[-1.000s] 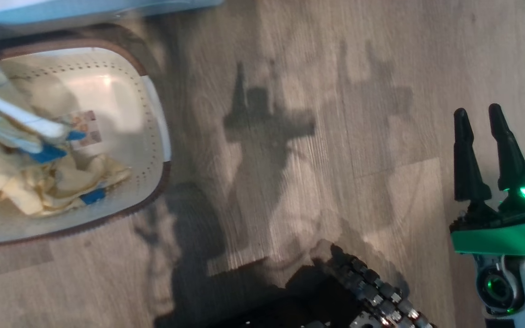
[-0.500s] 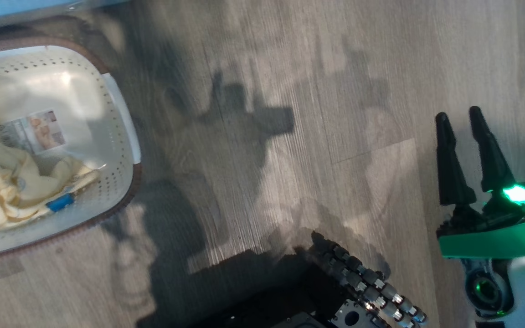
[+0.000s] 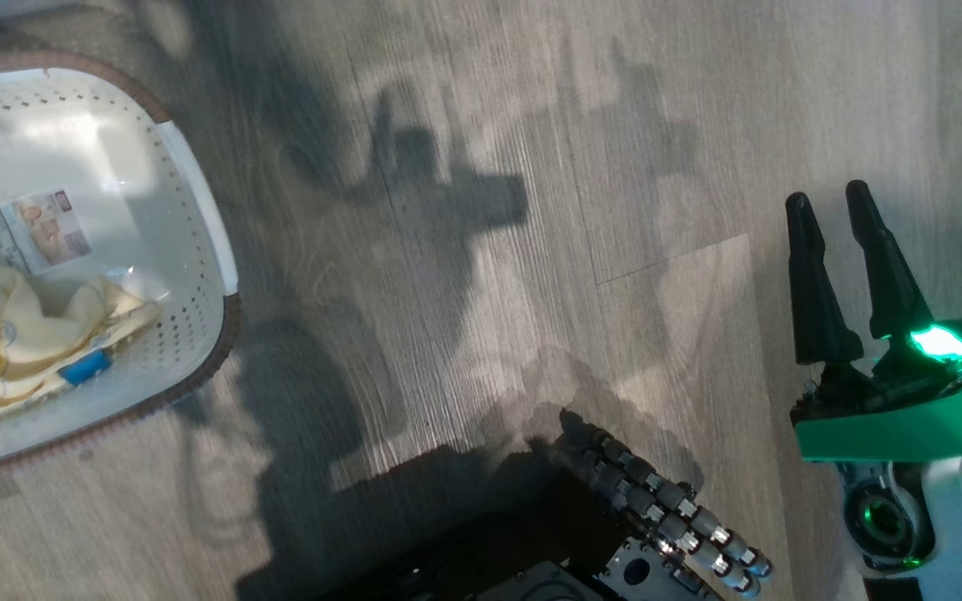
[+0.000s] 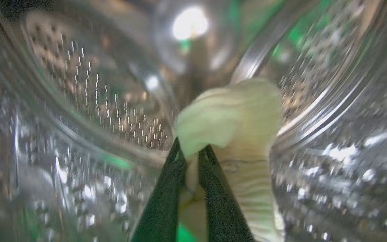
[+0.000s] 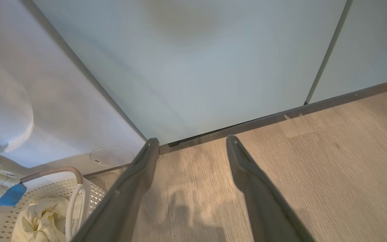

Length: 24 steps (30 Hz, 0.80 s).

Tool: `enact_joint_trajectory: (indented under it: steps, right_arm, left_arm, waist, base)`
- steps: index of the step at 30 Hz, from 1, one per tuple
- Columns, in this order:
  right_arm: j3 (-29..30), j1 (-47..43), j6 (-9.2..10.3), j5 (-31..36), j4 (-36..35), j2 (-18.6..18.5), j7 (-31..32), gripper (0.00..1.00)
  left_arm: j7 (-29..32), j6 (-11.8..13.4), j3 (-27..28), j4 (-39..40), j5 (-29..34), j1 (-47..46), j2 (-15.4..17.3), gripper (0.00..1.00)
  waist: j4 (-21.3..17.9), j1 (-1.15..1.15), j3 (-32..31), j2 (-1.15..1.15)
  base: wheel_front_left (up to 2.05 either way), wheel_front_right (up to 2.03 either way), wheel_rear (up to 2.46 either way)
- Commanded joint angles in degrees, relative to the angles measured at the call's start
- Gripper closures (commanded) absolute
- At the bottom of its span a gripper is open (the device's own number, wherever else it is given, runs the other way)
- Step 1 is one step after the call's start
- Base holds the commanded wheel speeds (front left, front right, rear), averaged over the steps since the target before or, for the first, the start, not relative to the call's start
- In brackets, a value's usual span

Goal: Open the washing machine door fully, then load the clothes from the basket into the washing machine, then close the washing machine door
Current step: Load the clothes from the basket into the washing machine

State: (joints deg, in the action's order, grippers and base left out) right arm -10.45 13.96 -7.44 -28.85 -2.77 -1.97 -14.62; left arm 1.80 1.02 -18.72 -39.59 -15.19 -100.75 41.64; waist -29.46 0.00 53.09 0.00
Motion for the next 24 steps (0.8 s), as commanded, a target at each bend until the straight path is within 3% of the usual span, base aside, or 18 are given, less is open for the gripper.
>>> enact_joint_trajectory:
  steps: [1,10,20,21,22,24]
  right_arm:
    - [-0.51,-0.91,-0.05,-0.49,-1.33,-0.9,-0.38,0.0]
    - [0.69,-0.22,-0.05,-0.09,-1.18,-0.9,-0.38,0.0]
    - [1.89,0.21,-0.05,0.69,-1.02,-0.9,-0.38,0.0]
    - [2.03,0.22,-0.05,0.78,-0.92,-0.9,-0.38,0.0]
    - [2.18,0.18,-0.05,0.9,-0.81,-0.9,-0.38,0.0]
    - [2.63,0.11,-0.05,1.3,-0.7,-0.9,-0.38,0.0]
  left_arm:
    - [0.87,0.28,0.57,1.22,-0.35,0.34,1.17,1.0]
    - [4.7,2.79,1.97,0.74,-3.79,5.67,0.03,1.0]
    - [7.08,5.56,4.44,7.01,-8.78,17.34,-0.48,1.0]
    - [7.1,5.9,4.72,7.69,-9.15,18.31,-0.46,0.47]
    - [7.02,6.22,4.97,8.4,-9.48,19.27,-0.44,0.0]
    - [6.15,6.65,5.31,10.07,-9.86,21.15,-0.36,0.0]
  waist:
    - [0.29,0.0,0.11,0.0]
    - [2.66,0.0,-0.34,0.0]
    - [5.43,0.0,-2.19,0.0]
    - [5.59,0.0,-2.47,0.0]
    - [5.76,0.0,-2.78,0.0]
    - [6.09,0.0,-3.51,0.0]
  base:
    - [0.0,0.0,0.0]
    - [0.0,0.0,0.0]
    - [0.0,0.0,0.0]
    - [0.0,0.0,0.0]
    - [0.0,0.0,0.0]
    - [0.0,0.0,0.0]
